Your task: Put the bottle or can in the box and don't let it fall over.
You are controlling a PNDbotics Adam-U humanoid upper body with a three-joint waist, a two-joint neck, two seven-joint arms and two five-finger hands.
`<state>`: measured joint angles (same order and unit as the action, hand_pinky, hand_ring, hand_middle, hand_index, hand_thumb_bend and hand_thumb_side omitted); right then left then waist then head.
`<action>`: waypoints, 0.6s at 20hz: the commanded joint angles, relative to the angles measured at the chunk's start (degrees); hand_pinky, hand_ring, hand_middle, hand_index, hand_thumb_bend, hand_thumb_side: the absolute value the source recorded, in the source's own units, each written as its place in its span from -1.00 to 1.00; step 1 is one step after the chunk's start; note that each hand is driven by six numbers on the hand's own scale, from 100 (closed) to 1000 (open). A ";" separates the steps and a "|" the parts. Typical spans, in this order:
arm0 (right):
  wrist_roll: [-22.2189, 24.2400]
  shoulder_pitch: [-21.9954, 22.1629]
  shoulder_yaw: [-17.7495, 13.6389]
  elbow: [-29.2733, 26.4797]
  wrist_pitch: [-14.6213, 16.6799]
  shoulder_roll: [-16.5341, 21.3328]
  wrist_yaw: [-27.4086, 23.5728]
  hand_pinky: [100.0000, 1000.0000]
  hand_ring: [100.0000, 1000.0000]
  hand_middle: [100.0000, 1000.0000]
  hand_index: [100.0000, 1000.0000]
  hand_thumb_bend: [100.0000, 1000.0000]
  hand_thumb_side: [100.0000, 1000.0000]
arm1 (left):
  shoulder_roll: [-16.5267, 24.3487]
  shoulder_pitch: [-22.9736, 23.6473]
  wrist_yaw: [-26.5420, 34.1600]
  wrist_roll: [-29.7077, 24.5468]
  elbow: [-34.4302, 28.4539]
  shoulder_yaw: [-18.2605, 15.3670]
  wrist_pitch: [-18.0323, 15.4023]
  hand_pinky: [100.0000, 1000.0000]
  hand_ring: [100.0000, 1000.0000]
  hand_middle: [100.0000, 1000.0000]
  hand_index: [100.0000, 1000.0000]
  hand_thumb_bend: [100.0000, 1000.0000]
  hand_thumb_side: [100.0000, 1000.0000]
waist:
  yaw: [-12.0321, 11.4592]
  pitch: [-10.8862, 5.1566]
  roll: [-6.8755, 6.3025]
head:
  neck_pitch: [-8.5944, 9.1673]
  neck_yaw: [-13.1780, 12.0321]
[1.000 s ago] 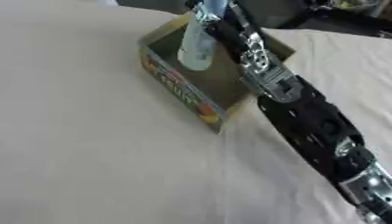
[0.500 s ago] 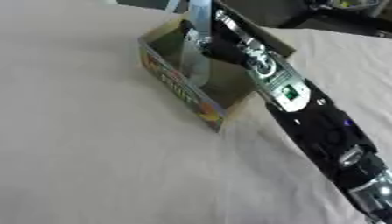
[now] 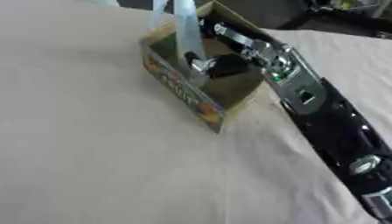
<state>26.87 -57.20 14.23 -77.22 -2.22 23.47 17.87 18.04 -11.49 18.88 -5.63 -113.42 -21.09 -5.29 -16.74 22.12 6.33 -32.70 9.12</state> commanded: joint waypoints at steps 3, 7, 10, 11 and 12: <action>2.13 -0.47 -1.23 -3.10 -1.30 1.69 0.32 1.00 1.00 1.00 1.00 -1.00 -0.78 | 0.82 0.01 -0.16 0.28 -1.17 -0.69 -0.05 1.00 1.00 0.97 0.35 -1.00 0.42 | 0.22 -1.97 -0.68 | -0.16 -0.35; 4.66 2.59 -2.41 -7.05 -0.53 4.18 -2.08 1.00 1.00 1.00 1.00 -1.00 -0.78 | 0.90 0.49 -0.27 0.57 -1.17 -0.96 0.01 1.00 1.00 0.97 0.35 -1.00 0.41 | 1.56 -2.61 -1.04 | 0.00 -0.79; 6.70 4.05 -2.73 -9.26 -1.30 5.37 -2.64 1.00 1.00 1.00 1.00 -1.00 -0.78 | 0.89 0.71 -0.30 0.72 -1.17 -1.07 -0.03 1.00 1.00 0.97 0.35 -0.99 0.41 | 1.86 -2.80 -1.17 | 0.02 -0.92; 7.18 4.40 -2.83 -9.82 -1.50 5.63 -2.56 1.00 1.00 1.00 1.00 -1.00 -0.78 | 0.88 0.78 -0.31 0.76 -1.17 -1.11 -0.04 1.00 1.00 0.97 0.35 -0.99 0.41 | 1.94 -2.84 -1.19 | 0.01 -0.97; 7.47 4.78 -2.96 -10.29 -1.75 5.92 -2.45 1.00 1.00 1.00 1.00 -1.00 -0.78 | 0.89 0.85 -0.33 0.81 -1.17 -1.16 -0.03 1.00 1.00 0.97 0.35 -0.99 0.41 | 2.05 -2.91 -1.20 | -0.02 -1.09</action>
<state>33.66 -51.64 12.14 -85.56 -3.86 27.56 15.81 18.04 -10.53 18.62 -5.10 -113.42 -21.62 -5.26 -14.77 20.95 5.65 -32.70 8.18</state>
